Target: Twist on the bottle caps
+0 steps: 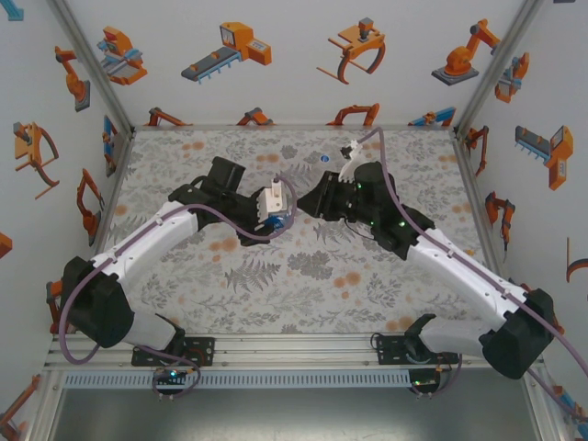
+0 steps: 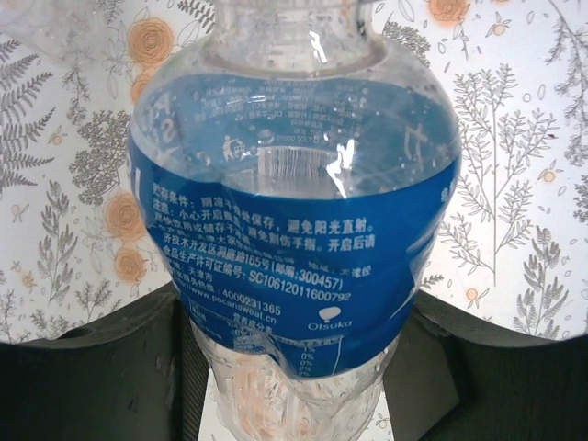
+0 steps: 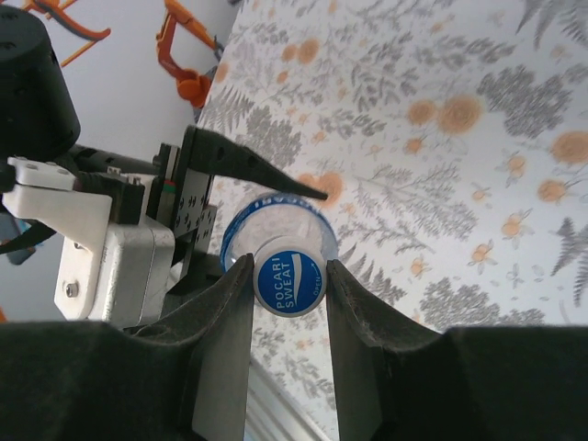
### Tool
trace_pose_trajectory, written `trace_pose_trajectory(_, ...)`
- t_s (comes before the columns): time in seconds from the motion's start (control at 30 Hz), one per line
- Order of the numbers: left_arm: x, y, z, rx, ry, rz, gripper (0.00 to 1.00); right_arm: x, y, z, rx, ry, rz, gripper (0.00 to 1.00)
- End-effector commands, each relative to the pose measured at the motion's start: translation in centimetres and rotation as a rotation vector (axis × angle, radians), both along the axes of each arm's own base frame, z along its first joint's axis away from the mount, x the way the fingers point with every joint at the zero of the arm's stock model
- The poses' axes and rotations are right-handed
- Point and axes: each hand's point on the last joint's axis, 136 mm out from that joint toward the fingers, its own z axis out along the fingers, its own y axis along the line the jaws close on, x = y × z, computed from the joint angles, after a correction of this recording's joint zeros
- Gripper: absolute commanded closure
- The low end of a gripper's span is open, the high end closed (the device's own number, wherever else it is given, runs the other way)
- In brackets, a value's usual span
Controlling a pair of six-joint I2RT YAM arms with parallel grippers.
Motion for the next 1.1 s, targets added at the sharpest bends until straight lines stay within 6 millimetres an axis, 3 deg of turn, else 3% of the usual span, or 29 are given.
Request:
trace_pose_trajectory(0.0,-0.4,-0.4,1.1,-0.039,0.032,-0.020,1.00,0.4,-1.6,2.9,-0.021,-0.154,-0.056,1.00)
trace_pose_trajectory(0.1,-0.1,-0.3,1.1,-0.039,0.038,-0.008,1.00,0.6,-2.4,3.0,-0.050,-0.181,-0.092,1.00)
trace_pose_trajectory(0.17,0.1,-0.2,1.3,-0.043,0.040,-0.001,1.00,1.0,-3.0,1.6,-0.098,-0.153,-0.124,1.00)
trace_pose_trajectory(0.33,1.9,0.7,2.6,-0.096,0.018,0.085,1.00,1.9,-3.9,-4.2,-0.247,-0.014,-0.158,1.00)
trace_pose_trajectory(0.5,3.6,1.7,4.7,-0.193,-0.034,0.179,1.00,2.1,-3.2,-11.2,-0.397,0.123,-0.096,1.00)
trace_pose_trajectory(0.77,3.6,2.2,5.8,-0.230,-0.074,0.202,1.00,2.5,-2.2,-21.6,-0.564,0.346,-0.042,1.00)
trace_pose_trajectory(0.9,3.4,2.2,5.9,-0.239,-0.075,0.189,1.00,2.5,-1.7,-25.0,-0.618,0.435,-0.013,0.92)
trace_pose_trajectory(1.07,3.3,2.1,5.7,-0.233,-0.069,0.183,1.00,2.3,-2.4,-27.2,-0.683,0.485,-0.023,0.84)
